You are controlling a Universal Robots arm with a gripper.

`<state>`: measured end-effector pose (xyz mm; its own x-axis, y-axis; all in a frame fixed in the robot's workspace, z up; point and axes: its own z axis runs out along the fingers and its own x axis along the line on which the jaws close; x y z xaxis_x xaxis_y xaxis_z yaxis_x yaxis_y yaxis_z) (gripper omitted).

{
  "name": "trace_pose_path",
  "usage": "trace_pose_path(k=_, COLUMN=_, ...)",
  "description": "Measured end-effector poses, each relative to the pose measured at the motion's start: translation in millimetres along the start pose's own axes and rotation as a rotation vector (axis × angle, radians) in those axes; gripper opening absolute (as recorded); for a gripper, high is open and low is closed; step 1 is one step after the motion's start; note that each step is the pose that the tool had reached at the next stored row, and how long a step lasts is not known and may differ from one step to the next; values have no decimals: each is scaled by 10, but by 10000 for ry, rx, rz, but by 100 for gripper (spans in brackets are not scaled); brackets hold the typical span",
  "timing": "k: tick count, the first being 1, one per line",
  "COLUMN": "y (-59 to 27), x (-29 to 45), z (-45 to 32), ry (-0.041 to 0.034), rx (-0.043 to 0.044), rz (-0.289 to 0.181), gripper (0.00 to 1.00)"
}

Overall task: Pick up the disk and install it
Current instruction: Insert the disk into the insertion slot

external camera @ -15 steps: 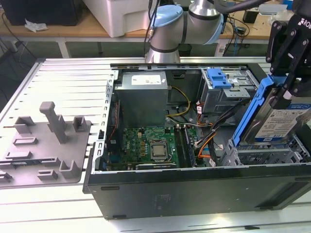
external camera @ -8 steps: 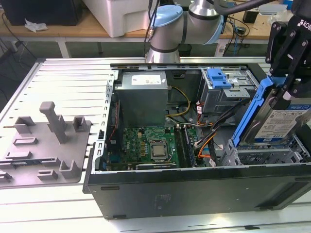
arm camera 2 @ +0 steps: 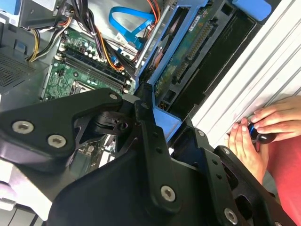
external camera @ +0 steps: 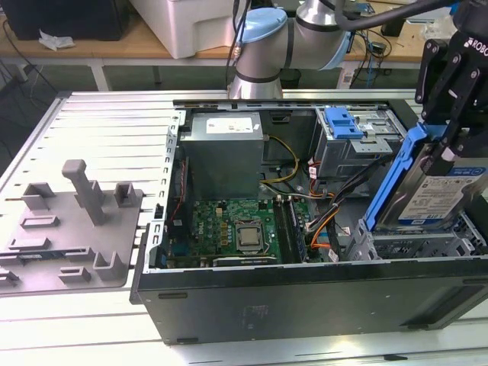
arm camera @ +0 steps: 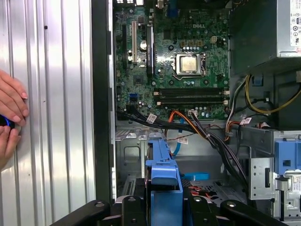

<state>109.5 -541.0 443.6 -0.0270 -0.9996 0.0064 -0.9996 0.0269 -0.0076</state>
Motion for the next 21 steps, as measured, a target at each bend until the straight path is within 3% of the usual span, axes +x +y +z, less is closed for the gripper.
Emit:
trace_pose_path(k=15, y=1, x=-1, z=91, ry=3, rx=-1, rz=1, gripper=36)
trace_pose_path(k=21, y=0, x=-1, z=89, ry=-2, rx=0, rz=0, gripper=36)
